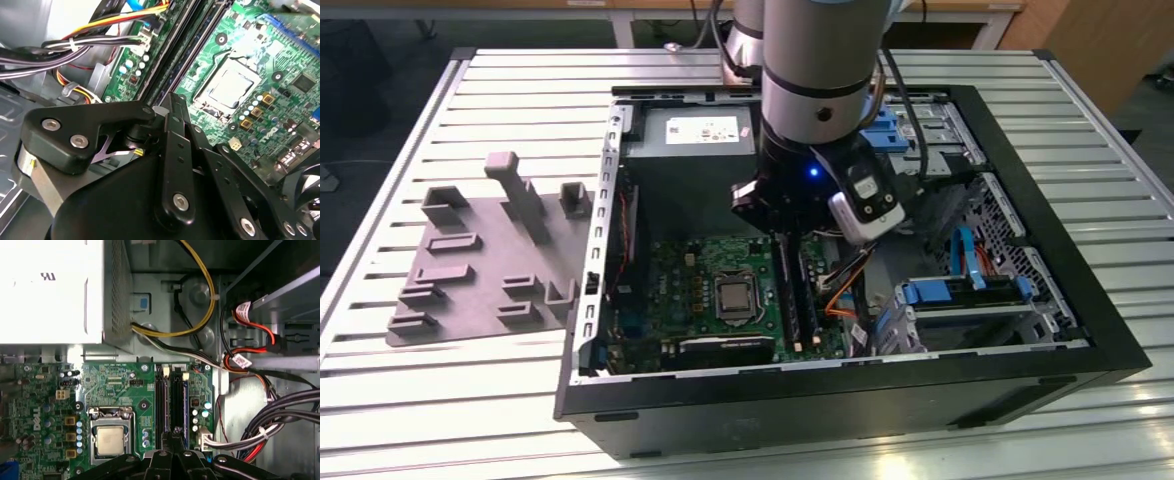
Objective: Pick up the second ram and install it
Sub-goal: 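Press down the second ram until it locks into place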
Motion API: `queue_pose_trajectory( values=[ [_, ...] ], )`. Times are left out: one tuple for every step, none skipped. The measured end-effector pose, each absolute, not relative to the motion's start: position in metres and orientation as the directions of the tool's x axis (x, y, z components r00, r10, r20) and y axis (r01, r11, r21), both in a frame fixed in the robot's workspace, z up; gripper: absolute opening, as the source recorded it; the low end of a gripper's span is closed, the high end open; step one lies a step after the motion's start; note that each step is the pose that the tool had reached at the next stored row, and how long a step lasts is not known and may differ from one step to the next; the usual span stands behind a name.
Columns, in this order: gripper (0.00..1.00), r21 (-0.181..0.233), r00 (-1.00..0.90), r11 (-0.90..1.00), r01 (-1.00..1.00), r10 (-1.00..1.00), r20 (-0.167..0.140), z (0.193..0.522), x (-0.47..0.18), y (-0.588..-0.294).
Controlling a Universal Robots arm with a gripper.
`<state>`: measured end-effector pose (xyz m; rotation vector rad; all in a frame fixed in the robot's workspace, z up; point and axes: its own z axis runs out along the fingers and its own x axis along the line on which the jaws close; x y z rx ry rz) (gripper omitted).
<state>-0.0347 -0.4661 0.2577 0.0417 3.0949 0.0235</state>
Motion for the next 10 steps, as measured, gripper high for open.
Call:
queue_pose_trajectory(
  values=[
    [0.11,0.016,-0.999,1.000,0.027,0.027,-0.046,0.258,-0.035,-0.465],
    [0.11,0.016,-0.999,1.000,0.027,0.027,-0.046,0.257,-0.035,-0.464],
    [0.11,0.016,-0.999,1.000,0.027,0.027,-0.046,0.257,-0.035,-0.462],
    [0.11,0.016,-0.999,1.000,0.027,0.027,-0.046,0.257,-0.035,-0.461],
    [0.11,0.016,-0.999,1.000,0.027,0.027,-0.046,0.257,-0.035,-0.460],
    [0.11,0.016,-0.999,1.000,0.027,0.027,-0.046,0.257,-0.035,-0.458],
    [0.11,0.016,-0.999,1.000,0.027,0.027,-0.046,0.257,-0.035,-0.457],
    [0.11,0.016,-0.999,1.000,0.027,0.027,-0.046,0.257,-0.035,-0.456],
    [0.11,0.016,-0.999,1.000,0.027,0.027,-0.046,0.257,-0.035,-0.455],
    [0.11,0.016,-0.999,1.000,0.027,0.027,-0.046,0.257,-0.035,-0.453]
  ],
)
